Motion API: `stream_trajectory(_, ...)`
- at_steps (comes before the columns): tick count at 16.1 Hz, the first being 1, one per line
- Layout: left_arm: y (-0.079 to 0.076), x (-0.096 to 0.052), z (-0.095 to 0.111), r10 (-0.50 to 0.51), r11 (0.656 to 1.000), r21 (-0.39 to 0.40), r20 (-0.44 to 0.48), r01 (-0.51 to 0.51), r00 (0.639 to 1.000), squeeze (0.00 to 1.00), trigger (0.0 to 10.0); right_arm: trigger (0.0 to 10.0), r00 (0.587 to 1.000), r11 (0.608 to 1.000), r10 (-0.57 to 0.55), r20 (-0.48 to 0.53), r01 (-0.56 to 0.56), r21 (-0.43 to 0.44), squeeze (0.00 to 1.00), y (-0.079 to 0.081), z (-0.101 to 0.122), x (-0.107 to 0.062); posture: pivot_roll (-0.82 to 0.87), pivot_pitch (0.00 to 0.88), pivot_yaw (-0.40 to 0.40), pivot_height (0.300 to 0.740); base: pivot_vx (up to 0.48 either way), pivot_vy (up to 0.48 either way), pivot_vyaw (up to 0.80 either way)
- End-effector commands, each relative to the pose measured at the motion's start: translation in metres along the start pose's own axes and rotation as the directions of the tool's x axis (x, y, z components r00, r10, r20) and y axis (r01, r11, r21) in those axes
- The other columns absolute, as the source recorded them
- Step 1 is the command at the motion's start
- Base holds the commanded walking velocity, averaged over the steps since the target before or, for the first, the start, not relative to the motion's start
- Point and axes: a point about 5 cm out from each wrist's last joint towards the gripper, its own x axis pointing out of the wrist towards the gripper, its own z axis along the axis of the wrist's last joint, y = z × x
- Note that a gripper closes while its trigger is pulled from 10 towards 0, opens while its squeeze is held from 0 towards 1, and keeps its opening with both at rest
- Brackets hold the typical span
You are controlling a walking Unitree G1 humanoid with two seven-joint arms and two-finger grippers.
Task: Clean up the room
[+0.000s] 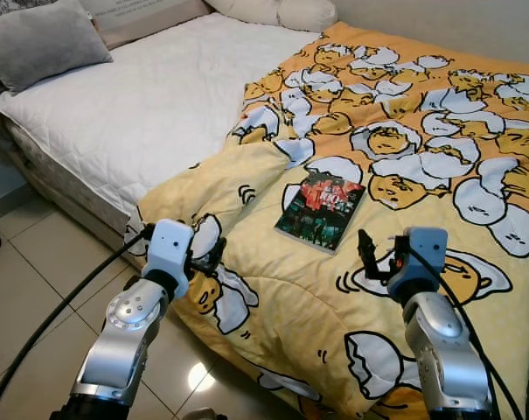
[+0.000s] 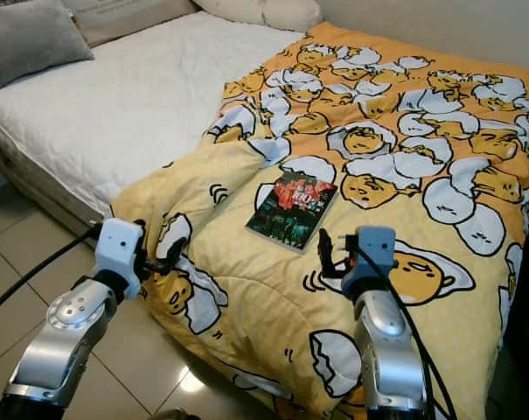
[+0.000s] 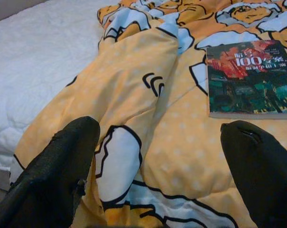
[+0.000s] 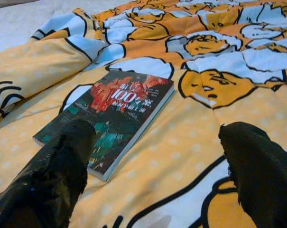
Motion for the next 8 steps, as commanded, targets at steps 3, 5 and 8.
stream_trajectory(3, -0.0031, 0.003, -0.0006, -0.014, 1.0, -0.014, 0.006, 0.014, 1.0, 0.0, 10.0, 10.0, 1.0, 1.0, 0.01, 0.014, -0.01, 0.01, 1.0, 0.0037, 0.0044, 0.0, -0.07, 0.0, 0.061, 0.74, 0.0, 0.0, 0.0)
stream_trajectory(5, -0.0018, 0.0035, 0.0013, -0.007, 1.0, -0.004, 0.019, 0.008, 1.0, 0.0, 10.0, 10.0, 1.0, 1.0, 0.009, -0.018, -0.008, 0.023, 1.0, 0.0049, 0.0017, 0.0007, -0.07, 0.0, 0.058, 0.74, 0.0, 0.315, -0.8)
stream_trajectory(8, -0.0007, 0.0043, 0.0015, -0.006, 1.0, -0.01, 0.024, 0.007, 1.0, 0.0, 10.0, 10.0, 1.0, 0.999, 0.021, -0.013, -0.021, 0.024, 1.0, 0.0065, 0.0015, 0.0009, -0.07, 0.0, 0.062, 0.74, 0.0, 0.307, -0.53)
